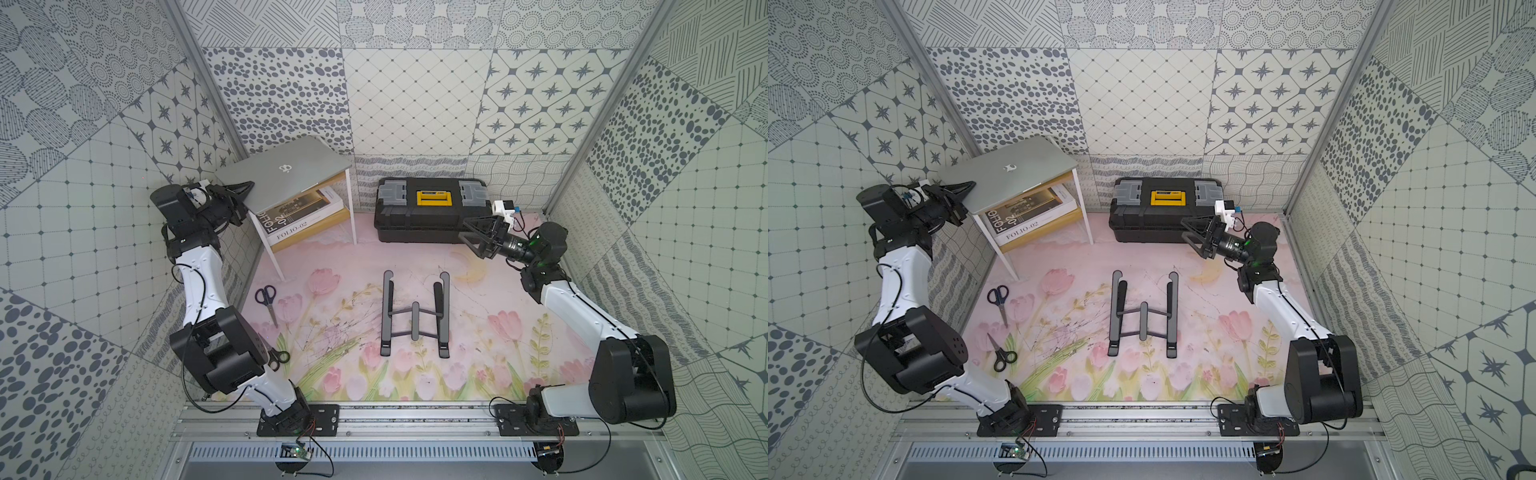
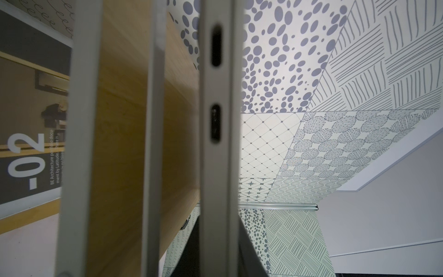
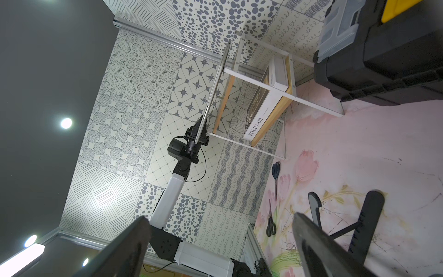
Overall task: Close the laptop lid and set it aside
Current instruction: Place the laptop on the shelf.
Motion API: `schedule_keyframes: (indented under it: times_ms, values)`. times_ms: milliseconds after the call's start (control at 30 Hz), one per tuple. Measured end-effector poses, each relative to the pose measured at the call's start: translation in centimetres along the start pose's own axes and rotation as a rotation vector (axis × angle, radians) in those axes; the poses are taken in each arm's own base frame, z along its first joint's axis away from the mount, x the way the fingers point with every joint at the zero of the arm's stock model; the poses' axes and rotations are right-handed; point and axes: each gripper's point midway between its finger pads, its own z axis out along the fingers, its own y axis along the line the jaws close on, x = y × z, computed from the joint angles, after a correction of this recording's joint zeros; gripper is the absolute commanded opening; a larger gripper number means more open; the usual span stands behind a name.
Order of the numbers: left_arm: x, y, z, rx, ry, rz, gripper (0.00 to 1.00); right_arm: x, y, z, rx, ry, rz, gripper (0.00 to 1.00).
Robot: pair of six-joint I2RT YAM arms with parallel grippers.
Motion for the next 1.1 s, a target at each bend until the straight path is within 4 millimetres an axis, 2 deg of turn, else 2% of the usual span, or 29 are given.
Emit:
schedule_keyframes:
  times_ms: [100,400,500,600,767,1100]
  values:
    - [0.0,0.0,-0.1,-0.009,0.001,0.012,0.04,0.0,-0.1,0.0,-0.002,0.002,0.004,0.97]
    - [-0.2,0.2,-0.5,-0.029,-0.003,0.066,0.32,-0.1,0.4,0.1,-0.028,-0.001,0.000,0.97]
    - [-0.4,-0.1,-0.7,-0.025,-0.008,0.103,0.46,-0.1,0.5,0.0,-0.032,0.000,-0.002,0.97]
    - [-1.0,-0.3,-0.9,-0.026,-0.033,0.150,0.47,-0.1,0.5,0.0,-0.035,-0.001,-0.005,0.97]
    - [-1.2,-0.7,-1.0,-0.025,-0.042,0.213,0.61,-0.1,0.8,0.1,-0.046,-0.001,-0.007,0.97]
    - [-1.3,-0.7,-1.1,-0.034,-0.051,0.295,0.62,0.0,1.2,0.1,-0.064,0.000,-0.010,0.97]
